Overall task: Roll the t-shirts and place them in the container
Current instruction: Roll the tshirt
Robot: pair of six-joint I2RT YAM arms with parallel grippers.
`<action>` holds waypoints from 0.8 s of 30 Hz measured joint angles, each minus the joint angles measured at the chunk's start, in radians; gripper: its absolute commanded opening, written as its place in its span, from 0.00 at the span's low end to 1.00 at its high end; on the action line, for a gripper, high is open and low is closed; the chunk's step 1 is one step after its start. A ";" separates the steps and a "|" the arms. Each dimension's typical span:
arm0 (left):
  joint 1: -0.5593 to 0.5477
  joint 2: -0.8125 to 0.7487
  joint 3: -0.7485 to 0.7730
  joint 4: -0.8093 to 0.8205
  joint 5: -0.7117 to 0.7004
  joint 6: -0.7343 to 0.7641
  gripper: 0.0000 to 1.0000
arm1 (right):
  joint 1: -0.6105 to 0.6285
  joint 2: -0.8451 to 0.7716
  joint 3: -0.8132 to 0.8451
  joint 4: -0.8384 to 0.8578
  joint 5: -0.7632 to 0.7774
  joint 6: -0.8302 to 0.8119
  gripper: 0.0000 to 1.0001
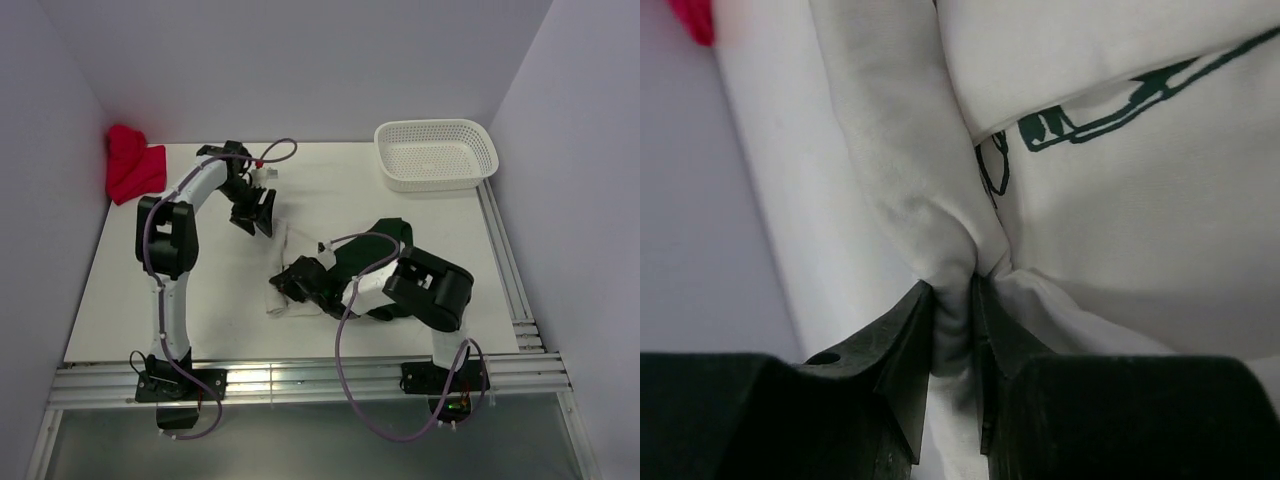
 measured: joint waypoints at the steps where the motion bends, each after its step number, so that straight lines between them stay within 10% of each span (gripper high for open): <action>1: 0.012 -0.009 -0.029 0.003 0.020 0.008 0.68 | -0.008 0.007 -0.029 0.066 -0.021 0.020 0.25; 14: 0.040 -0.031 -0.326 0.203 0.251 -0.055 0.52 | -0.041 0.238 -0.190 0.753 -0.123 0.248 0.24; 24: 0.032 -0.030 -0.315 0.232 0.184 -0.138 0.13 | -0.035 0.101 -0.150 0.463 -0.082 0.198 0.46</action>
